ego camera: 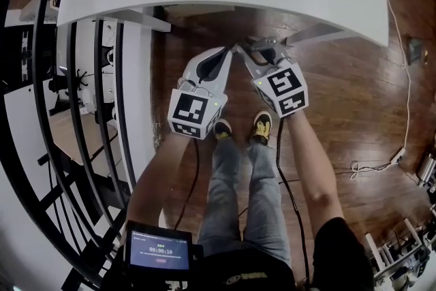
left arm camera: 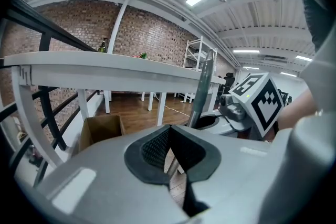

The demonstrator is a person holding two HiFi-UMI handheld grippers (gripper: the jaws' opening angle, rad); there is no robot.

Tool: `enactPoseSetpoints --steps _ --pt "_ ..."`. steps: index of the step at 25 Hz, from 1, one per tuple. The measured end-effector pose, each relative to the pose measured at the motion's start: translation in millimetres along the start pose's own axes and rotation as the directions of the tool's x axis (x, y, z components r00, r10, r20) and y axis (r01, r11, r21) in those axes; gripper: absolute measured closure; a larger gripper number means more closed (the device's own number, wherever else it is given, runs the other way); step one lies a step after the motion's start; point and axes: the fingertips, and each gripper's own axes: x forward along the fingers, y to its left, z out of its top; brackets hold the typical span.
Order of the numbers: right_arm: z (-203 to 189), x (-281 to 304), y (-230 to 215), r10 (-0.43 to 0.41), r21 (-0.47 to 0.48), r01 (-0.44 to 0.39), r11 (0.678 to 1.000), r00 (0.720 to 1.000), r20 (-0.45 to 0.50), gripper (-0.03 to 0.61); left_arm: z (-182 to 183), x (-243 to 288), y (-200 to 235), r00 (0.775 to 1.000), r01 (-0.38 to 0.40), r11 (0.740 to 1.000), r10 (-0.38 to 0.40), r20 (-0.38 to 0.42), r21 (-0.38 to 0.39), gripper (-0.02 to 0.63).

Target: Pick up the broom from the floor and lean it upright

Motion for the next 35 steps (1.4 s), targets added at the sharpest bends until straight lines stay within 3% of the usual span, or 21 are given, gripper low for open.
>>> enactPoseSetpoints --steps 5,12,17,27,30,33,35 --pt "-5.3 -15.0 2.5 0.114 0.049 -0.108 0.993 0.985 -0.127 0.497 4.1 2.1 -8.1 1.000 0.010 1.000 -0.010 0.012 -0.005 0.597" --pt "-19.2 -20.9 6.4 0.241 0.139 -0.210 0.968 0.934 -0.265 0.495 -0.3 0.0 -10.6 1.000 0.008 1.000 -0.008 0.009 -0.015 0.597" --pt "-36.1 4.0 -8.1 0.216 0.202 -0.162 0.966 0.935 -0.282 0.495 -2.4 2.5 -11.8 1.000 0.010 1.000 -0.010 0.007 -0.017 0.597" --pt "-33.8 18.0 -12.7 0.149 0.214 -0.107 0.971 0.970 -0.192 0.491 -11.1 -1.2 -7.2 1.000 0.007 1.000 -0.007 -0.012 -0.018 0.597" --pt "-29.1 16.9 -16.1 0.133 0.209 -0.098 0.973 0.977 -0.164 0.461 -9.9 -1.0 -6.9 1.000 0.006 1.000 -0.006 -0.013 -0.023 0.597" --pt "-24.0 20.6 -16.2 0.128 0.197 -0.098 0.975 0.981 -0.146 0.391 -12.3 0.4 -4.7 1.000 0.004 1.000 -0.005 -0.016 -0.024 0.597" --pt "-24.6 23.1 -19.0 0.112 0.179 -0.086 0.980 0.984 -0.142 0.403 -15.6 1.9 -5.0 1.000 0.008 1.000 -0.008 -0.020 -0.025 0.597"
